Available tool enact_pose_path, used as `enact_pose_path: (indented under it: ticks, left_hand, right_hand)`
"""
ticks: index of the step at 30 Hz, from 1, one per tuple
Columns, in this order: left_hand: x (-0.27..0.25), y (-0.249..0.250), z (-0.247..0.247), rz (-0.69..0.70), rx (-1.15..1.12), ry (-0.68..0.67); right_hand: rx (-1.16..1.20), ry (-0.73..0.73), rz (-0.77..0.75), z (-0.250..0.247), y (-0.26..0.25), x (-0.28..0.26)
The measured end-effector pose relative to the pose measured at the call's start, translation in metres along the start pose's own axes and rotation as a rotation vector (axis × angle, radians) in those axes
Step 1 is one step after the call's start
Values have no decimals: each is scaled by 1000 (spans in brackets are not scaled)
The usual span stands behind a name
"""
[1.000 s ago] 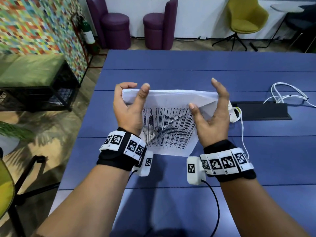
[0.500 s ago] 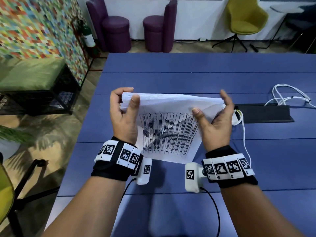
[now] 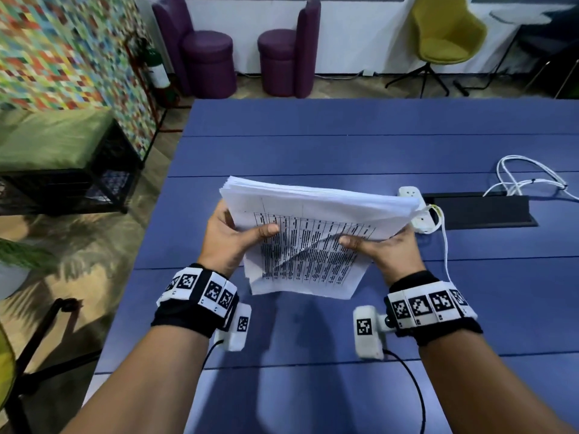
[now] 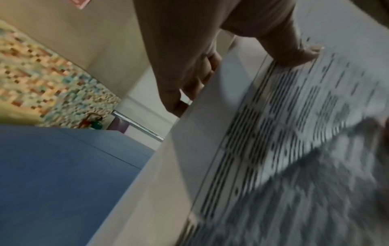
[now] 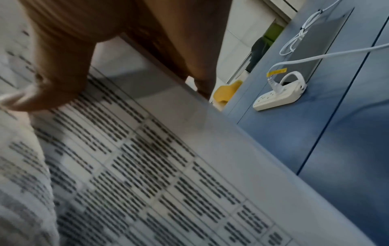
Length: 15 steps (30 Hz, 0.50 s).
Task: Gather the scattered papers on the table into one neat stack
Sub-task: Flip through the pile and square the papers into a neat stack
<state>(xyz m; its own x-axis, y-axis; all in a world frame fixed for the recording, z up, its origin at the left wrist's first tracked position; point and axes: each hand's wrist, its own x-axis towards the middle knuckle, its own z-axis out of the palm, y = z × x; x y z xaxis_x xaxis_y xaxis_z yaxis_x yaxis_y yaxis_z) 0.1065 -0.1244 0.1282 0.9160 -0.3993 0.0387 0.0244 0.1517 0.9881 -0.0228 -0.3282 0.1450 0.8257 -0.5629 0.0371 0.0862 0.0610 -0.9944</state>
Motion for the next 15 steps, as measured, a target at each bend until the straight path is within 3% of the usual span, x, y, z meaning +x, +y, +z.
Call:
enact_pose_path:
  ticks: [3,10,15]
  left_hand:
    - [-2,1,11,-21,41,-13]
    - [-7,5,16,7,-24,96]
    - [-12,0,14,-35,-27,52]
  right_hand:
    - [-42,11,19,7,0,-2]
    - [34,93,-52,14,-13,-9]
    - [40,106,-101,17,-18,-13]
